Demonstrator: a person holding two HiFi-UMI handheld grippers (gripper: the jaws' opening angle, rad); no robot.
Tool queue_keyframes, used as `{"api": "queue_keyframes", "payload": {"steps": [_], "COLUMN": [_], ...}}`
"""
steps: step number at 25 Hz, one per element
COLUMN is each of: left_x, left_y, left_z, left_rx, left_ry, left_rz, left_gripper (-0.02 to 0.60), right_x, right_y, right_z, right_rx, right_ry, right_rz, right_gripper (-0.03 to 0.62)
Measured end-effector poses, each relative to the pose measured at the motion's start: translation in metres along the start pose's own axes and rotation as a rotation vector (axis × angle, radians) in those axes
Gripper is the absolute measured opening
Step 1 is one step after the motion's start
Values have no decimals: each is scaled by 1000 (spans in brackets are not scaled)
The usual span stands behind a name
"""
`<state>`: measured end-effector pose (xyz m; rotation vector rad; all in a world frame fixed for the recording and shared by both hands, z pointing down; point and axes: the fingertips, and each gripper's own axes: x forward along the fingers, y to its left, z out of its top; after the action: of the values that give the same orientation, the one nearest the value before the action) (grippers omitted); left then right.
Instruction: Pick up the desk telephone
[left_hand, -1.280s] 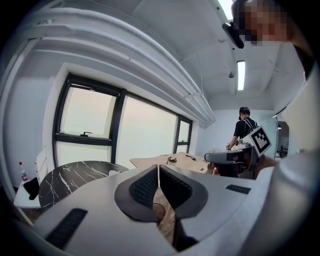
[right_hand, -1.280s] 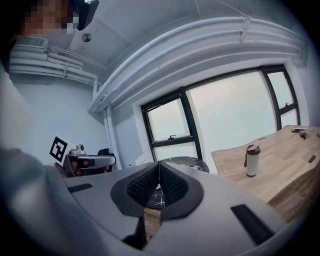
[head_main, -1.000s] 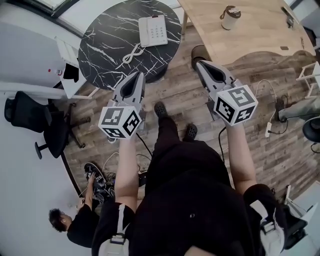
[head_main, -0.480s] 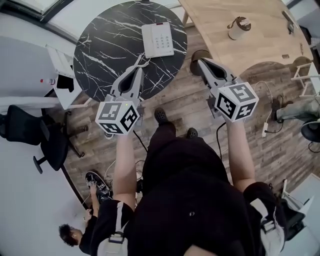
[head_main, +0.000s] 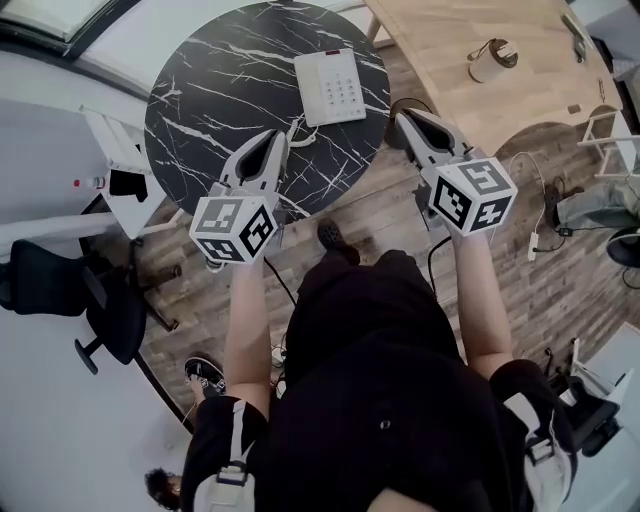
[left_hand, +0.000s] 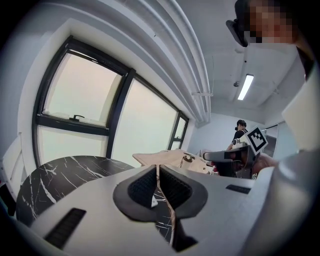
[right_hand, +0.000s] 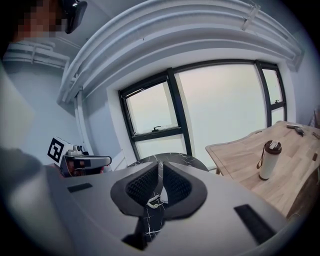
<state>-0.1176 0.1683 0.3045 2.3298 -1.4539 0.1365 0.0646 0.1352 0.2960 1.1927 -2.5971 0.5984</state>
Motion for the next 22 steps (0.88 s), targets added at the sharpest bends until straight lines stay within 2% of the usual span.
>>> {"api": "queue_keyframes", "payload": {"steps": [8, 12, 13, 15, 22], "left_x": [21, 30, 32, 37, 63], "left_y": [13, 11, 11, 12, 24], "left_z": [-19, -33, -36, -43, -61], "left_rx": [-41, -56, -61, -76, -140], "left_ry": [51, 100, 111, 131, 181], "left_rz": [-86, -124, -129, -137, -129], "left_gripper": [21, 25, 35, 126, 193], "right_x": [13, 17, 19, 26, 55], "right_y": [-7, -10, -11, -11, -24], "right_z": [-22, -34, -37, -45, -62], "right_rx": [41, 77, 83, 92, 142], "right_ry": [63, 101, 114, 140, 201], "right_rz": [-71, -83, -83, -76, -36], "right_gripper": [37, 99, 111, 139, 187]}}
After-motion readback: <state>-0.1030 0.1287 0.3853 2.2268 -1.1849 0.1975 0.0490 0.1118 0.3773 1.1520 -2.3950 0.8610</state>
